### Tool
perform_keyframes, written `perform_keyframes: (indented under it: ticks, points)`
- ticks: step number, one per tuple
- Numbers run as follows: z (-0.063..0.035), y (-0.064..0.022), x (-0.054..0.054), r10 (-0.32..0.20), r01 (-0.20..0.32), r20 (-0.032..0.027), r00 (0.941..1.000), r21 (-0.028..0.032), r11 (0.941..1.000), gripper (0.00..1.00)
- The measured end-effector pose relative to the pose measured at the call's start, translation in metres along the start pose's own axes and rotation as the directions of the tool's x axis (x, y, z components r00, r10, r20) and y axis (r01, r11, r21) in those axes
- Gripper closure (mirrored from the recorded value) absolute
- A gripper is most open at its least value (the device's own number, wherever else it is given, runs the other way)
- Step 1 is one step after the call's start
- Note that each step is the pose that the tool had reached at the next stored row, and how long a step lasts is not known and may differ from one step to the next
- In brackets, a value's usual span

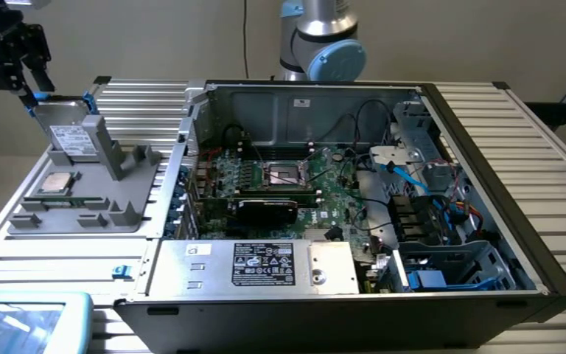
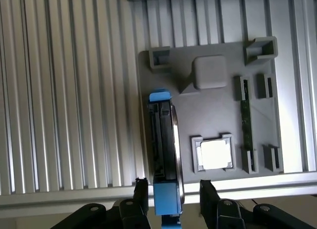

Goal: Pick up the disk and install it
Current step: 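Pick up the disk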

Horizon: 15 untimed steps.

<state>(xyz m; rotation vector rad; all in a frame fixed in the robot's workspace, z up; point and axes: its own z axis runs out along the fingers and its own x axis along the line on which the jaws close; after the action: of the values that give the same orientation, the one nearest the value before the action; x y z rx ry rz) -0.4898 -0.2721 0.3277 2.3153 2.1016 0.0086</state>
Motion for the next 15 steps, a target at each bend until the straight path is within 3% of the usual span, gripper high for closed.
perform_keyframes:
  ticks: [9,15]
  points:
    - [0.0164,-0.0003,0.0,0.0,0.0,0.0002,1.0,0.0025,1.0,0.46]
    - [0.0186,-0.0004,0.0,0.0,0.0,0.0006,1.0,0.006,1.0,0.46]
